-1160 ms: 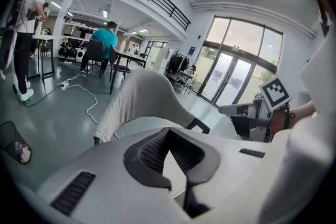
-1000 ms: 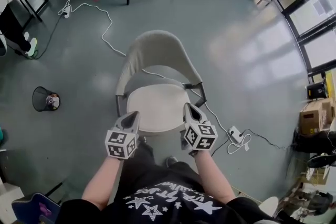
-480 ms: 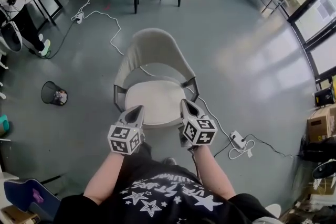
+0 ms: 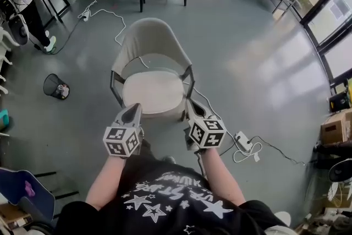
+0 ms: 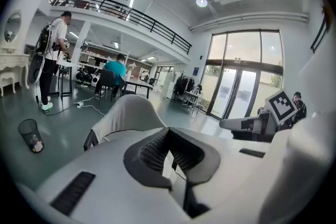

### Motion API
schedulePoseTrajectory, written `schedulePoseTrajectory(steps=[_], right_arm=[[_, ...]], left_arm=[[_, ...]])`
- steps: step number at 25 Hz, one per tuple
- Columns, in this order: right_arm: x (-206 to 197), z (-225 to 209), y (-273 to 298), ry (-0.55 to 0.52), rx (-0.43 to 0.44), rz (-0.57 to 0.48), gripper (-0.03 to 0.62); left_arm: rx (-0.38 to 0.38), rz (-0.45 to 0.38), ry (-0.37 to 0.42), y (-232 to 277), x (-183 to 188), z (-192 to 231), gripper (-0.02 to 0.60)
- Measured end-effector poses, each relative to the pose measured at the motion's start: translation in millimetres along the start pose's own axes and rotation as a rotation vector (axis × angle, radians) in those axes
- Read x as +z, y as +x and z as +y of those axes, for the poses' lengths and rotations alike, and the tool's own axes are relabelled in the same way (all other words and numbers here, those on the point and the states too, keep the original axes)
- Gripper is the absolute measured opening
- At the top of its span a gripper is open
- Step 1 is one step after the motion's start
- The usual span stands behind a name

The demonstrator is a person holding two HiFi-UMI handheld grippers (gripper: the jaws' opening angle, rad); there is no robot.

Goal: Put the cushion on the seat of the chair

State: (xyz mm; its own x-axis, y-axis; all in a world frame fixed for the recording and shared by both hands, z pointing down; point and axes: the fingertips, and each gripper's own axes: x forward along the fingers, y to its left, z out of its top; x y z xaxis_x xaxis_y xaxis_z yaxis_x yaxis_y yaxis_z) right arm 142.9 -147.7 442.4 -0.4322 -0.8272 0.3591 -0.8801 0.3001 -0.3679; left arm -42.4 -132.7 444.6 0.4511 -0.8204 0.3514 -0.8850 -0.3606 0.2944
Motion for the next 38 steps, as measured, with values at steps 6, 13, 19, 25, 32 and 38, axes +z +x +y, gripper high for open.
schedulePoseTrajectory(steps=[6, 13, 19, 25, 32, 38], right_arm=[[-7, 1, -38, 0.005, 0.018, -0.019, 0.003], [-15, 15, -43, -0.043, 0.049, -0.016, 0.003], [-41, 26, -37, -0.067, 0.046, 0.051, 0.003], [-48, 55, -47, -0.109, 0.048, 0.061, 0.003], [-65, 94, -72, -0.145, 0.009, 0.057, 0.003], [-73, 123, -99, -0.156, -0.008, 0.033, 0.003]], left_arm=[[0.037, -0.016, 0.024, -34, -15, -24, 0.006], [0.086, -0.022, 0.017, -59, -21, -20, 0.006], [0.090, -0.017, -0.017, -70, -34, -12, 0.006], [0.080, -0.021, -0.050, -92, -41, -3, 0.006], [0.041, -0.025, -0.029, -141, -46, 4, 0.006], [0.012, -0.051, -0.027, -178, -47, 1, 0.006]])
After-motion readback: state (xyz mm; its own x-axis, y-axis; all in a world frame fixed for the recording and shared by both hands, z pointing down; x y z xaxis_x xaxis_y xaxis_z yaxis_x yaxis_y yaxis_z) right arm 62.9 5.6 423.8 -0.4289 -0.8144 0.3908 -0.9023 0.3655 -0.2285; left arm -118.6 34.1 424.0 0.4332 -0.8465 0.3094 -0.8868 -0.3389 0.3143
